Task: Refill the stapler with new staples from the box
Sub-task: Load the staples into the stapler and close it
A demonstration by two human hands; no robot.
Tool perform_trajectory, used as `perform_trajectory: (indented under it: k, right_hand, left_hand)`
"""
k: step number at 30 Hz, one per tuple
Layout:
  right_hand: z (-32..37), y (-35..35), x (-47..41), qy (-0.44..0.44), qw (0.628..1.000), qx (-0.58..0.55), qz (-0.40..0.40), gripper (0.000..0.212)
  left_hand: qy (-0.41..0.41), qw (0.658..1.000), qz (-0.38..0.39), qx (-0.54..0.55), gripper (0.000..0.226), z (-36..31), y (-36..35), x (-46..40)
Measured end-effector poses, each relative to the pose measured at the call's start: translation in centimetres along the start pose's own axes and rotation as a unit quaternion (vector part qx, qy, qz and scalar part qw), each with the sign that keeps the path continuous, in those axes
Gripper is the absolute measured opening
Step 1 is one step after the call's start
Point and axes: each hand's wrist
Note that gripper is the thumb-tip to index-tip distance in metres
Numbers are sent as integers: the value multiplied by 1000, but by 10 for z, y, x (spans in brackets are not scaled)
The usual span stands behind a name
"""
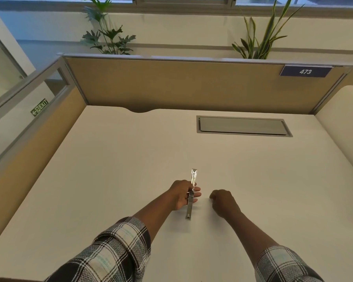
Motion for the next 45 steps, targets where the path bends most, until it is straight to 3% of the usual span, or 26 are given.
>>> perform_trajectory:
  k: [5,10,19,30,35,45]
  right_hand:
    - [18,24,-8,15,991,-109,-69,14]
    - [43,50,-11,49,977,-187,-89,9]
    - [61,62,-14,98,981,-153,-68,11]
    - [60,55,-17,86,990,-101,-46,15]
    - [59,54,-15,64,990,-111,-59,3]
    - [59,54,-7,-38,959,-270,-79,38]
  left_hand:
    - [-3,1000,-10,-11,20,4,0,-4]
    - [-5,1000,-15,-6,18,2,-1,-4]
    - [-15,1000,-3,-15,16,1,-8,-4]
    - [-13,1000,2,-18,15,2,-13,1]
    - [-18,1000,9,-18,15,4,-13,1]
    - [-26,999,30,-29,19,6,-15,6]
Point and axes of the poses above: each hand's wrist, its own x-axis away from the middle knuckle, its own y-axis out of the back of the hand, z = x × y, and after that the axes turned 3 degrees about y, right-handed
